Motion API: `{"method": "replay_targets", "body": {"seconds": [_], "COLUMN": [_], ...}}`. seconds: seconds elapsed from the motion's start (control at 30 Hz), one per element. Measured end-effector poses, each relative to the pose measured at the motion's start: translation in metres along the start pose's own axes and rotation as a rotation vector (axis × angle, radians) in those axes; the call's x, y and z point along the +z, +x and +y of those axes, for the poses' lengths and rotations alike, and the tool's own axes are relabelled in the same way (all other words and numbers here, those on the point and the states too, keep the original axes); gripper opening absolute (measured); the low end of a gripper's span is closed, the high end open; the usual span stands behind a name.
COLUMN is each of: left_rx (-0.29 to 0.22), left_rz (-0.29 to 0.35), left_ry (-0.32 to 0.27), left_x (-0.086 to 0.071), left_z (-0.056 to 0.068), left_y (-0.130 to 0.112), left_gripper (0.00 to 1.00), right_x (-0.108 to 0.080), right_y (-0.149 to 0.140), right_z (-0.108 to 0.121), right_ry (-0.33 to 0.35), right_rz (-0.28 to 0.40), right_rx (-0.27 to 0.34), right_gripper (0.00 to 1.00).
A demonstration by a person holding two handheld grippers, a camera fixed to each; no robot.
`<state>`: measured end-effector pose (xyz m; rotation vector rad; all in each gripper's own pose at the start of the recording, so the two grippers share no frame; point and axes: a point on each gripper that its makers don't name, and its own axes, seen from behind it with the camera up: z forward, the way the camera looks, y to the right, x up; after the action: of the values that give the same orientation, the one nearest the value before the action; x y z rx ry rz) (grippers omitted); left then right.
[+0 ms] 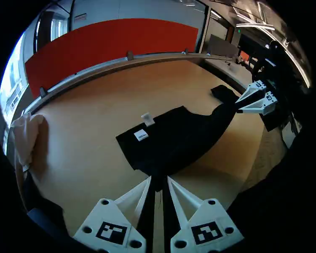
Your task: Fold towel
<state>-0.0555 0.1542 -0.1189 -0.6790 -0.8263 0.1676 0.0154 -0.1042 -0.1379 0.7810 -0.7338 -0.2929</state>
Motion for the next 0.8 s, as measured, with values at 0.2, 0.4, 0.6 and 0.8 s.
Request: {"method": "replay_targets", "body": {"seconds": [0.2, 0.4, 0.6, 0.8], "left_rx": [-0.008, -0.016, -0.031, -0.057], "left_rz": [-0.006, -0.013, -0.024, -0.017], "left_ry": [-0.003, -0.002, 0.010, 0.009], "left_x": [-0.001, 0.002, 0.012, 0.027], "left_z": [0.000, 0.000, -0.007, -0.013], "left_y": [-0.002, -0.003, -0.001, 0.006], "left_gripper": [0.11, 0.11, 0.11, 0.11], "right_x": [0.000, 0.003, 0.013, 0.029], "right_y": [0.000, -0.001, -0.001, -0.007], "right_z": [-0.002, 0.000, 0.005, 0.021], "right_ry": [0.004, 0.002, 0.000, -0.025], "right_rz": [-0.001, -0.013, -0.022, -0.051], "right_rx": [0.001, -0.006, -0.005, 0.008], "right_gripper": [0.16, 0.16, 0.16, 0.16]}}
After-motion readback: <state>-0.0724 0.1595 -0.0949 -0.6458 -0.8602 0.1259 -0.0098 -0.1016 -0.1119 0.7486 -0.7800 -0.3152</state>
